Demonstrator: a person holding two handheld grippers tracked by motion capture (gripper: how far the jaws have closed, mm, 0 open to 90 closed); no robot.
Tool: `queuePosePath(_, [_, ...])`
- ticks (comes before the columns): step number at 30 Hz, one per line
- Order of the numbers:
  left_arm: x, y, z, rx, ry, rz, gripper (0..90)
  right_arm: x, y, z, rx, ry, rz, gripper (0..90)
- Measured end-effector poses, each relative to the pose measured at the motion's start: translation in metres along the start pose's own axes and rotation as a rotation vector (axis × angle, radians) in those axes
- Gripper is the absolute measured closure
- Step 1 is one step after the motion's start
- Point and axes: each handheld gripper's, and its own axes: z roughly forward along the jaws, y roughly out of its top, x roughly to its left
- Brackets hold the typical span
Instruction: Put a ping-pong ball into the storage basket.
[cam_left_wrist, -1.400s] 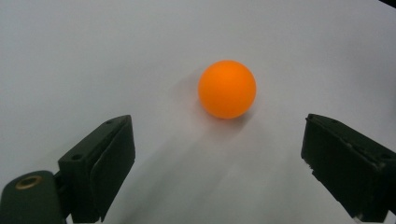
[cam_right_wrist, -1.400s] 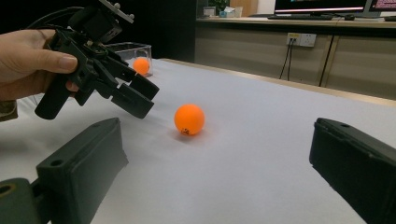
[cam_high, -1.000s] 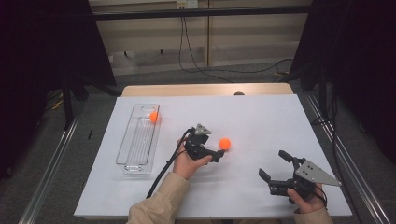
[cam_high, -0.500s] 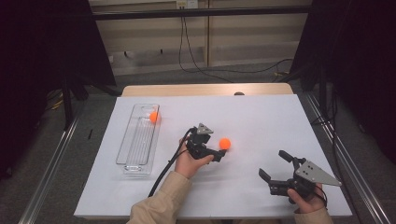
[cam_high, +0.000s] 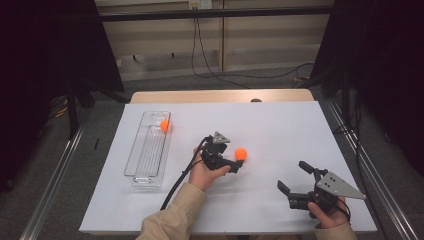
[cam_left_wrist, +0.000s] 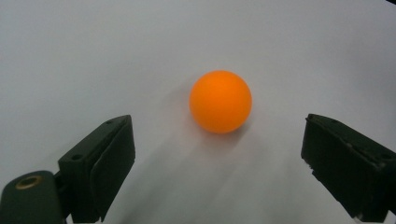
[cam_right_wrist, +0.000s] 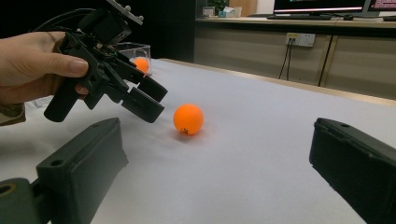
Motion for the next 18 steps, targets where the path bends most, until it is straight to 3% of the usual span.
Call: queuePosePath(18, [-0.0019,0.0038,0.0043,-0.007,-0.005,0.001,9.9,-0.0001,0.0,-0.0003,-0.001,0.0,0.0,2.6])
